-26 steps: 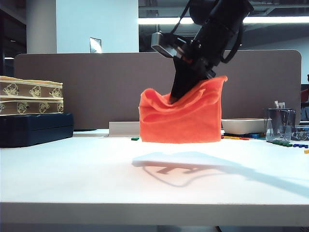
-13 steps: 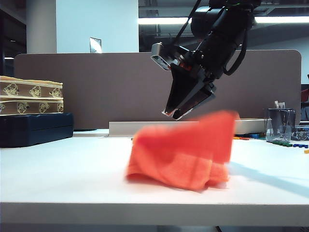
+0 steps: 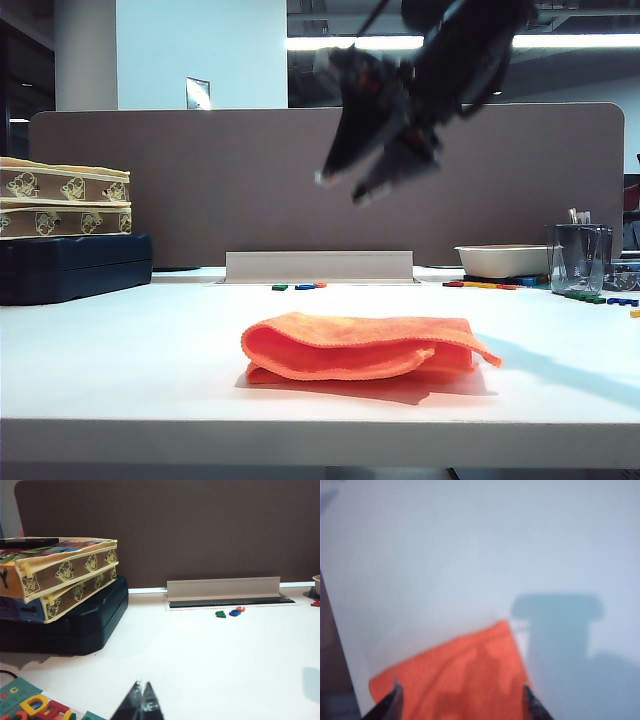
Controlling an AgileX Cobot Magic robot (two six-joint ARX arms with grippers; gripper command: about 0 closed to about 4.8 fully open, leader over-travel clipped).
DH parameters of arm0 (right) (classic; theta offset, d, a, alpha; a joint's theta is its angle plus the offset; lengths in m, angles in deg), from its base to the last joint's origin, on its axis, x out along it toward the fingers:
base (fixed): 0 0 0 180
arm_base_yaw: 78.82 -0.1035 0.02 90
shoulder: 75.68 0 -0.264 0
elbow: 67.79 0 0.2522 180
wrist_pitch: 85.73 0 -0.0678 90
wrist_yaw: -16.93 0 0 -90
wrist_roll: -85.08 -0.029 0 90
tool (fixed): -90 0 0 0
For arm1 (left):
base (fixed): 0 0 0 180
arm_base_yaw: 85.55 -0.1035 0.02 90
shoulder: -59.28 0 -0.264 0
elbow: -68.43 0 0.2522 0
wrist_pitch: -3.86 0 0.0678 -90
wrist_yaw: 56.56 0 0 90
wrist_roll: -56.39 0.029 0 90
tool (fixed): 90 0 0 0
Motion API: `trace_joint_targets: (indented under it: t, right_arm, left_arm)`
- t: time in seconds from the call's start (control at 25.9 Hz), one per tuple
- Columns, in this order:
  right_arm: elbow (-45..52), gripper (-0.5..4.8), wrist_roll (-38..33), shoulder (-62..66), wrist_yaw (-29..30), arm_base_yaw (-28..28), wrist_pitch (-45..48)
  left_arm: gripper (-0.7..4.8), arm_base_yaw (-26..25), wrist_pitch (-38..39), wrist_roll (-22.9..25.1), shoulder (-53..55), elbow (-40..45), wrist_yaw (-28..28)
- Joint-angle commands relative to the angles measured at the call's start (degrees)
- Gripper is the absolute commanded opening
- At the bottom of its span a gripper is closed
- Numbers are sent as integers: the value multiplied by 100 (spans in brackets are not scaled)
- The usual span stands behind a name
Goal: Use an orange cloth to wipe the letter magnets on the table away for a distance.
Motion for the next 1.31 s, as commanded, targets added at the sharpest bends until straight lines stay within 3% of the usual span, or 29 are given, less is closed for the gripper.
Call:
trace_joint_targets:
  t: [0.04,0.15,0.23,0.77,1.31]
  right_arm:
    - [-37,306,-229,-345,-44,-2,605]
    - [-37,305,-284,-673,-256,-2,881]
    - [-37,277,-284,-1088,-435,-2,1095]
    - [-28,278,-273,-2817,-1412,-2,1019]
    - [197,278,68,-4382,-2649,-2,68]
  left_arm:
    - [-6,-4,-59,-33,2,-63,35]
    - [-6,-4,-55,-33,2,-149,37]
    - [-6,-4,-48,-33,2,-243,39]
    - [-6,-2,-11,-33,2,-313,293]
    - [-6,-2,146,-33,2,-310,293]
